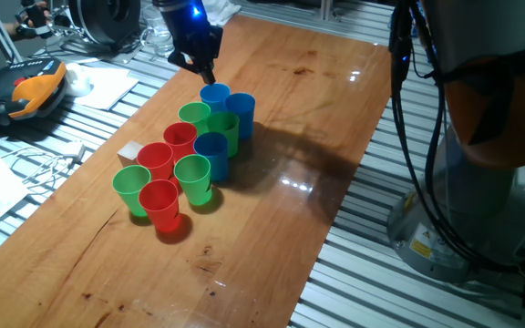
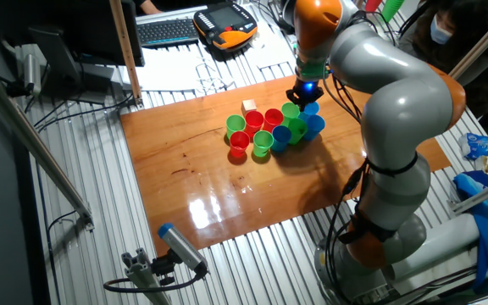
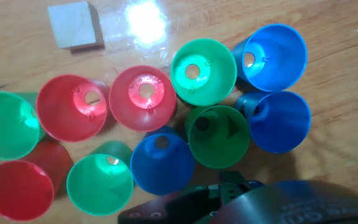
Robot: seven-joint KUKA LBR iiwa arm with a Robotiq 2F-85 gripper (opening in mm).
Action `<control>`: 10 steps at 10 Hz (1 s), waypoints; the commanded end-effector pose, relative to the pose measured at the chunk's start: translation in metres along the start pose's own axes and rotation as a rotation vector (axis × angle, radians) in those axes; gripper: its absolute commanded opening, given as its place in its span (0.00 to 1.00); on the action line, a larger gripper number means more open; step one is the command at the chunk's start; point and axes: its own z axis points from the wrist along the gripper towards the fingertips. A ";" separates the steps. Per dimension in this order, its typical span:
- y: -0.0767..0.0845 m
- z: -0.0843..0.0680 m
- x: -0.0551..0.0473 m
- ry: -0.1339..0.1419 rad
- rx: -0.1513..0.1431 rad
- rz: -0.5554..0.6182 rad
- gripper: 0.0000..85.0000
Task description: Stack the cups
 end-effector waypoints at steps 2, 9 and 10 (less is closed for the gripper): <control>0.000 0.000 0.000 0.054 -0.117 0.147 0.00; 0.000 0.000 0.000 0.020 -0.094 0.303 0.00; 0.000 0.000 0.000 0.017 -0.097 0.290 0.00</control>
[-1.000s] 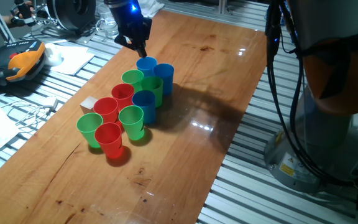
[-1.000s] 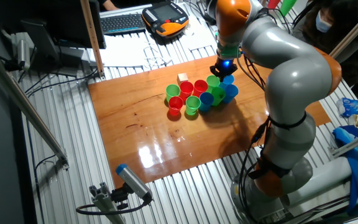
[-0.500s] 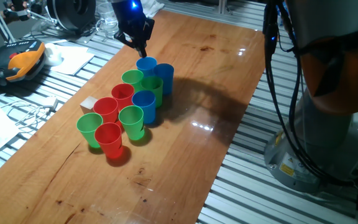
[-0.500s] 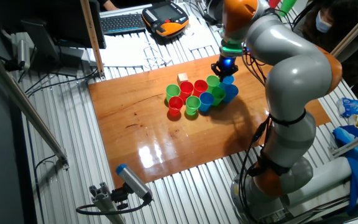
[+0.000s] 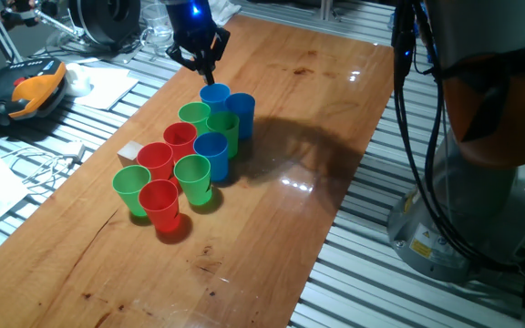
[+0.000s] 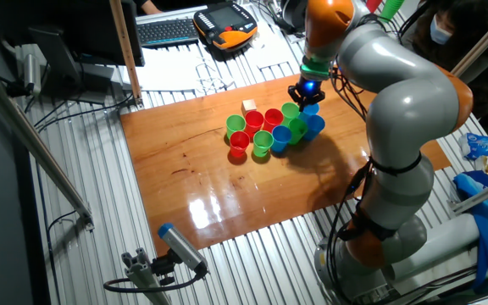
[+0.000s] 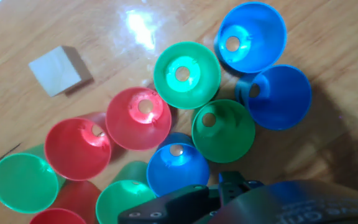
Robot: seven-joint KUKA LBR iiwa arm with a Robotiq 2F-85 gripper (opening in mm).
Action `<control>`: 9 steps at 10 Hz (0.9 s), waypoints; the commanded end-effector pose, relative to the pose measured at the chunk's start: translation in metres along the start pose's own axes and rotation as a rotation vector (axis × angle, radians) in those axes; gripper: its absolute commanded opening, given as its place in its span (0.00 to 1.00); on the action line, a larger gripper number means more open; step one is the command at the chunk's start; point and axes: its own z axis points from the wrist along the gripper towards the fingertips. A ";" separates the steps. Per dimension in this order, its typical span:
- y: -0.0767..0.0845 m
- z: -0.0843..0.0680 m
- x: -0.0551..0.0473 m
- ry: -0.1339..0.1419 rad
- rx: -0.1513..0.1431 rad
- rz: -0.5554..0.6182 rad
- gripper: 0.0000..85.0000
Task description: Stack the cups
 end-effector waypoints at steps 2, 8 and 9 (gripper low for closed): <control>0.000 0.000 0.000 0.034 -0.043 -0.037 0.00; 0.000 0.000 0.000 0.022 -0.035 0.250 0.00; 0.000 0.000 0.000 0.028 -0.036 0.321 0.00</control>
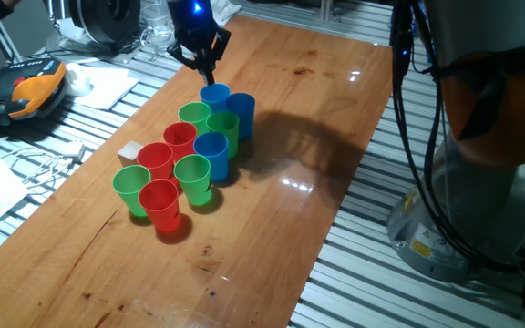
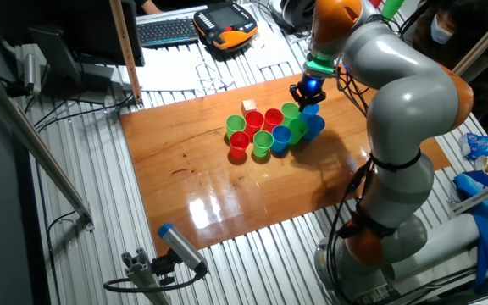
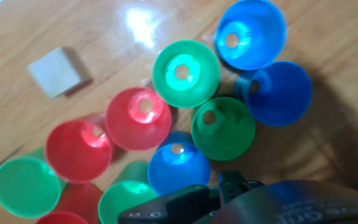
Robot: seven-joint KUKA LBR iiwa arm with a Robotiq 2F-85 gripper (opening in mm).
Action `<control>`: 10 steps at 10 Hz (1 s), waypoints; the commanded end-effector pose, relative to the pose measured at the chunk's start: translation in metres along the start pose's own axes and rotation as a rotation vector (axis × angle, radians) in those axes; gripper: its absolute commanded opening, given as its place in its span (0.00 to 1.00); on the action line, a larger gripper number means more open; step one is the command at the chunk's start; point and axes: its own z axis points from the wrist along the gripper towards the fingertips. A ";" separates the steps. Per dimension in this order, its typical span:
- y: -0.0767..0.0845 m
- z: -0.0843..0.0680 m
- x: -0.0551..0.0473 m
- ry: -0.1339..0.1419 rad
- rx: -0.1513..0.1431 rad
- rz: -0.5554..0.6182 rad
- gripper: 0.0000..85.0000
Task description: Stack the cups
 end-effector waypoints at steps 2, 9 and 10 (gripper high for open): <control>0.043 -0.012 0.023 0.083 -0.070 0.508 0.40; 0.119 0.010 0.096 0.055 -0.110 0.748 0.40; 0.125 0.017 0.103 0.043 -0.127 0.777 0.40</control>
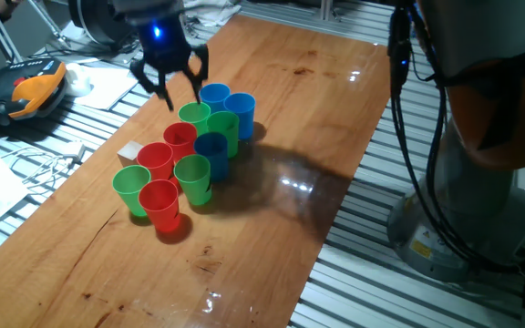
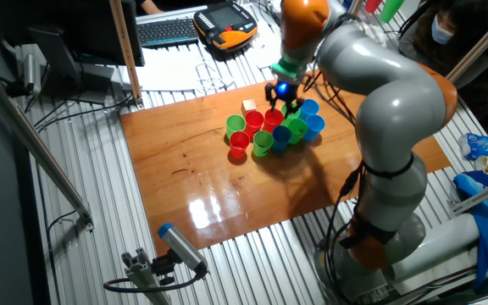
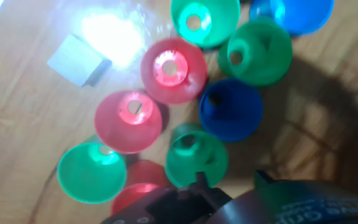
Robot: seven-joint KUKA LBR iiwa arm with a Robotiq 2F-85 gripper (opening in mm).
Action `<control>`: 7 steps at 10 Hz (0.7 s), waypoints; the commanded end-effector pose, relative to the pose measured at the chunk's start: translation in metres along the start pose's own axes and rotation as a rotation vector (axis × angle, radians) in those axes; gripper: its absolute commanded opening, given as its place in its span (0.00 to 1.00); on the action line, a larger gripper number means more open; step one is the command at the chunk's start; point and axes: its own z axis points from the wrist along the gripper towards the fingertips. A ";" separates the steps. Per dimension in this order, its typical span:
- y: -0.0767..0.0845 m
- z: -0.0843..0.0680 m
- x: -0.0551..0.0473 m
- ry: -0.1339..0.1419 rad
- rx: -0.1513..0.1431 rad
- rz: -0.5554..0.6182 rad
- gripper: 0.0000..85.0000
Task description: Stack the cups
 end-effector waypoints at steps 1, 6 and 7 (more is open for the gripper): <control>0.034 0.010 0.051 0.027 -0.084 0.452 0.40; 0.046 0.026 0.043 -0.005 -0.153 0.602 0.00; 0.043 0.030 0.042 -0.010 -0.148 0.600 0.00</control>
